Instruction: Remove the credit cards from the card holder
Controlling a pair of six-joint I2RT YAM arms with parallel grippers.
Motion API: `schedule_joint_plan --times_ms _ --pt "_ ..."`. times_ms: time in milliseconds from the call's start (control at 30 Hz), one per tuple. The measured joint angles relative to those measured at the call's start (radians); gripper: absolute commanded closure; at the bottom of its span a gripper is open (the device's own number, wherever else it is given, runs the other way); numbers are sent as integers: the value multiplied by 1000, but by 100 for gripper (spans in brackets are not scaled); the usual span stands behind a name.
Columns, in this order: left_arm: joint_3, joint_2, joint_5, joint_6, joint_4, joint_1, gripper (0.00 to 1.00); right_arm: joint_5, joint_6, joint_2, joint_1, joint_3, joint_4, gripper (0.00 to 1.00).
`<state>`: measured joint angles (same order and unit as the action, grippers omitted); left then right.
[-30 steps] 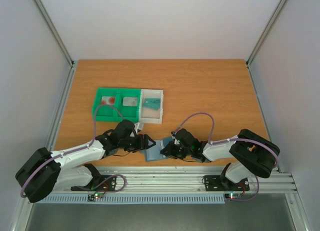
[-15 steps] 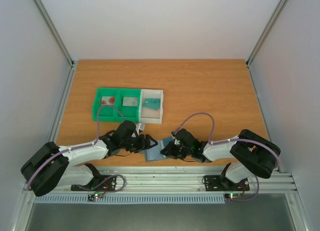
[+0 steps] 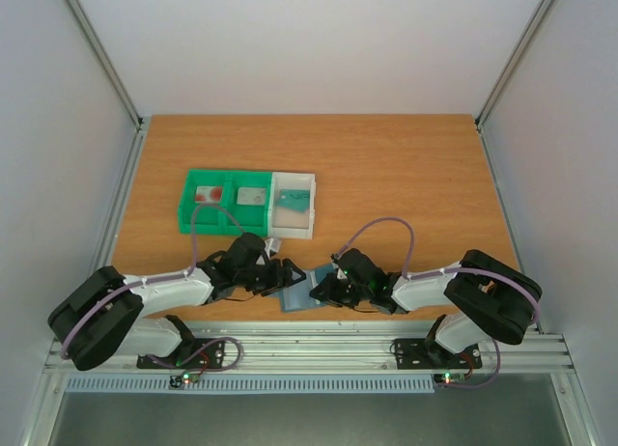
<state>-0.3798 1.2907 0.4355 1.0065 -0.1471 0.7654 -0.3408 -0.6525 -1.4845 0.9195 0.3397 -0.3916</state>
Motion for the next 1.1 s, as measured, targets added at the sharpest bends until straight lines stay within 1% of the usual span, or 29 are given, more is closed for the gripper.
schedule_joint_plan --times_ms 167,533,600,700,867,933,967,1100 --pt "0 7 2 15 -17 1 29 0 -1 0 0 0 -1 91" --pt "4 53 20 77 -127 27 29 0 -2 3 0 2 2 88" --pt "10 60 30 88 -158 29 29 6 -2 21 0 2 29 87" --pt "10 77 43 99 -195 35 29 32 6 72 0 8 118 85" --pt "11 119 67 116 -263 41 29 96 47 163 0 48 312 80" --pt "12 145 79 122 -295 42 29 118 62 191 0 65 373 79" --pt "13 150 82 125 -304 42 29 141 82 213 0 84 438 79" --pt "16 156 89 135 -329 42 29 171 116 230 0 113 542 80"
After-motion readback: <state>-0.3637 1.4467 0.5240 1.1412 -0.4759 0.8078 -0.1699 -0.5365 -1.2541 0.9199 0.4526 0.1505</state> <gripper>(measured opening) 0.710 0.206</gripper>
